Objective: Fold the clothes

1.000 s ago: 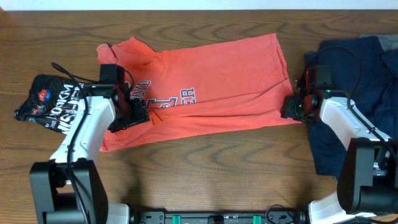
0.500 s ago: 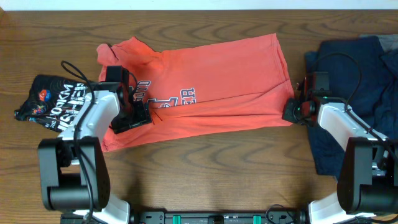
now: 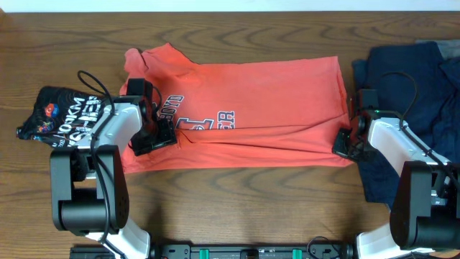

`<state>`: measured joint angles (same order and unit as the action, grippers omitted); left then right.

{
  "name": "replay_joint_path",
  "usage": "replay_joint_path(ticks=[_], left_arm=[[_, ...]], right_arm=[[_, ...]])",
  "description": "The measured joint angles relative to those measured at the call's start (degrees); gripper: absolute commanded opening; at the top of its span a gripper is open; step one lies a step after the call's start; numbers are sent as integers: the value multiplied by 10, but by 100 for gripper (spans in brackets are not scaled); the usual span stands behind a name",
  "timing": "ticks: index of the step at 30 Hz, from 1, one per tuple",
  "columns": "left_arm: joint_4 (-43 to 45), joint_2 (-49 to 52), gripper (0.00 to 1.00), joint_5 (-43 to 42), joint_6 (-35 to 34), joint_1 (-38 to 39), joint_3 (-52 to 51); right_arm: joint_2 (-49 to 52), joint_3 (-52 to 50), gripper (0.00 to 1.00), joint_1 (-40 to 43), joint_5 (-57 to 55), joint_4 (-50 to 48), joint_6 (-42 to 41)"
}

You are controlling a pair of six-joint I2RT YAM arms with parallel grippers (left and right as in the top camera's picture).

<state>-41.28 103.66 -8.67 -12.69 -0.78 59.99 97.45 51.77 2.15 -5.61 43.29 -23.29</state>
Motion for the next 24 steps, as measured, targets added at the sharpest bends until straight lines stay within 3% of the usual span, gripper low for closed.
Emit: replay_joint_path(ticks=[19,22,24], left_arm=[[12,-47,73,12,-24,6,-56],[7,-63,74,13,-25,5,-70],[3,-84,77,14,-24,4,-77]], right_arm=[[0,-4,3,8,-15,64,-18],[0,-4,17,9,-15,63,-22],[0,-4,43,9,-20,64,-25]])
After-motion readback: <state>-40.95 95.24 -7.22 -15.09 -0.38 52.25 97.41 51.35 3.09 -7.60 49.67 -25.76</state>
